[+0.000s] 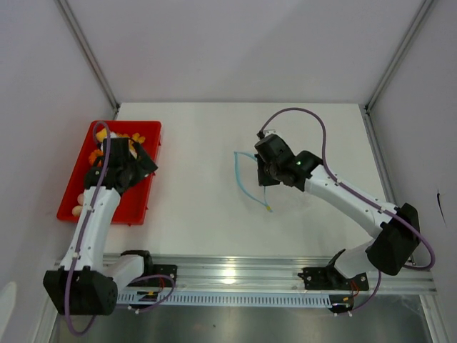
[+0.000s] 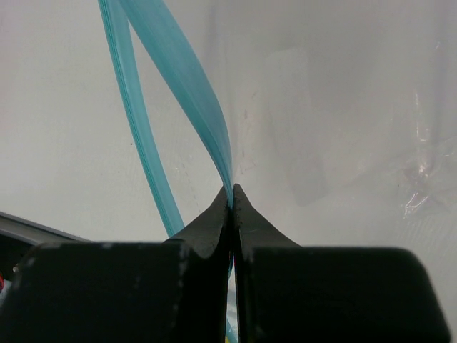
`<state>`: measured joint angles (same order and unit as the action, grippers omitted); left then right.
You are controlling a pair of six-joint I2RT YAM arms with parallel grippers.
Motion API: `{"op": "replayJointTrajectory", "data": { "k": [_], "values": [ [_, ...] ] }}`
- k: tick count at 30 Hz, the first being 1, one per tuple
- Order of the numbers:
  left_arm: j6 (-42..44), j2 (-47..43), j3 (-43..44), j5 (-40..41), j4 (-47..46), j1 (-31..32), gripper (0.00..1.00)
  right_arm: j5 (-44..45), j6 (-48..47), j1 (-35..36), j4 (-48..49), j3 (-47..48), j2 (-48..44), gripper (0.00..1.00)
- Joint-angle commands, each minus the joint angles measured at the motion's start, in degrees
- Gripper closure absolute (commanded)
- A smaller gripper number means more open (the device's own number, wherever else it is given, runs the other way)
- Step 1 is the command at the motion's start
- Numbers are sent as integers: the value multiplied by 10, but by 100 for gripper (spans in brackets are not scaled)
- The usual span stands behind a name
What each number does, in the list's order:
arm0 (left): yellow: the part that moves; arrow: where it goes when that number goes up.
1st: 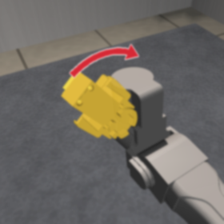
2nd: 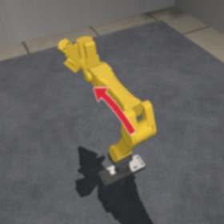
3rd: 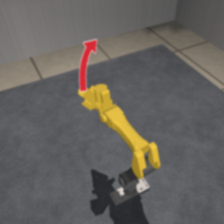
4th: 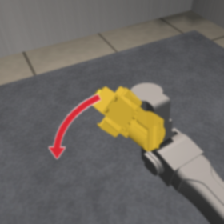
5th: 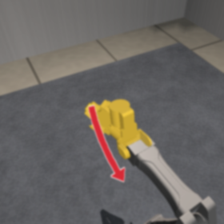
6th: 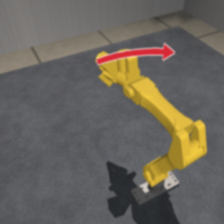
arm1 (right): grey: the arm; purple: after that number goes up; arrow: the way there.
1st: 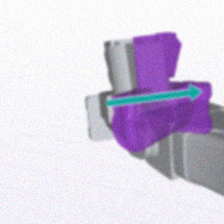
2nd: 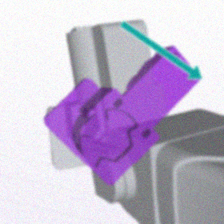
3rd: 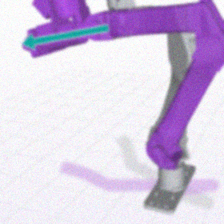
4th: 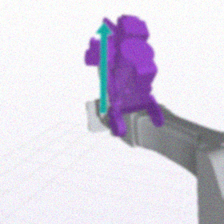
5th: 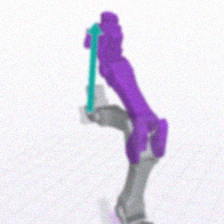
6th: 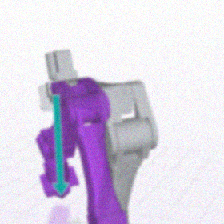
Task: Place the food in the zip-top bag and seal the zipper
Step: Pick up the fake fruit from the bin.
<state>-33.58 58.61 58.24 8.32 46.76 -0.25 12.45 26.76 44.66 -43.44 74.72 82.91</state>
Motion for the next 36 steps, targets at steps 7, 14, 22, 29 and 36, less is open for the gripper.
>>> {"op": "replayJointTrajectory", "data": {
  "k": [7,14,22,29,36],
  "values": [
    [-50,100,27,128,-88,-76,0,-44,-34,-5,55,3,6,100],
    [-67,194,30,83,-120,-150,1,-52,-36,-8,70,-9,13,100],
    [-57,288,69,31,-146,-165,1,-62,-39,-12,78,-5,21,100],
    [-36,335,95,-7,-188,-166,0,-61,-44,-15,78,-6,19,100],
    [-39,399,121,-27,-177,-166,1,-59,-49,-22,73,-8,13,100]
  ]
}}
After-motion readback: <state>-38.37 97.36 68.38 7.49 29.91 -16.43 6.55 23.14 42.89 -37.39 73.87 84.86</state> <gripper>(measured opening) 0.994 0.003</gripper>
